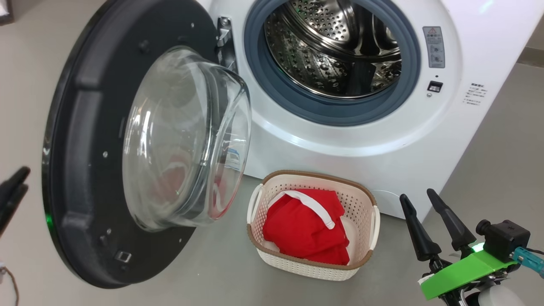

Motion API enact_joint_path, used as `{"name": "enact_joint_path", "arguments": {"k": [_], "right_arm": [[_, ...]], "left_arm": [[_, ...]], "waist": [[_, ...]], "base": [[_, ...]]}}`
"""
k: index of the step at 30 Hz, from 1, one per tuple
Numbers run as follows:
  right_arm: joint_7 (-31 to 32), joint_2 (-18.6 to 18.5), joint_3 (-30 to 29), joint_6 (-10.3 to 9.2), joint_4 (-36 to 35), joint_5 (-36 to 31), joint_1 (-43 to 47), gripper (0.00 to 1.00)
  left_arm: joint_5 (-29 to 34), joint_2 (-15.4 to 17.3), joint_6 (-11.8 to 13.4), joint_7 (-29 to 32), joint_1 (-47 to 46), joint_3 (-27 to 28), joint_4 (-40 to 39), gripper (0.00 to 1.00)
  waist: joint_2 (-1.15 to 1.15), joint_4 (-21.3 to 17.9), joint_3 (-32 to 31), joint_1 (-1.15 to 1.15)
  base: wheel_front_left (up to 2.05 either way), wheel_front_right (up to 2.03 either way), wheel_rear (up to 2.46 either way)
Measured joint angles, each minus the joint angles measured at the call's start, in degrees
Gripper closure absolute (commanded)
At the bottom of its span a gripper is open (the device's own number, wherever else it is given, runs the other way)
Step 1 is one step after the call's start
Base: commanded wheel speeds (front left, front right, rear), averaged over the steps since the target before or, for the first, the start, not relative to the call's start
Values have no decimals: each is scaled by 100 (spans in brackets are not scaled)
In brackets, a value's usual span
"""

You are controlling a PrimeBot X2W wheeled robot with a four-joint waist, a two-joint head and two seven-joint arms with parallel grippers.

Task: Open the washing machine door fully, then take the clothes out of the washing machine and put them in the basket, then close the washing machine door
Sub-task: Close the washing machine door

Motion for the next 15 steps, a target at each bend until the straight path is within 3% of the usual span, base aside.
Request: {"name": "enact_joint_path", "arguments": {"k": [7, 15], "right_arm": [[0, 18, -11, 0, -11, 0, 1, 0], [0, 18, -45, 0, -41, -1, 81, 0]], "left_arm": [[896, 143, -355, -794, 53, -1, -42, 0], [1705, 24, -654, -1777, 617, 15, -278, 0]], "waist": [[0, 142, -10, 0], [0, 289, -31, 0]], "base": [[0, 0, 0], [0, 0, 0]]}}
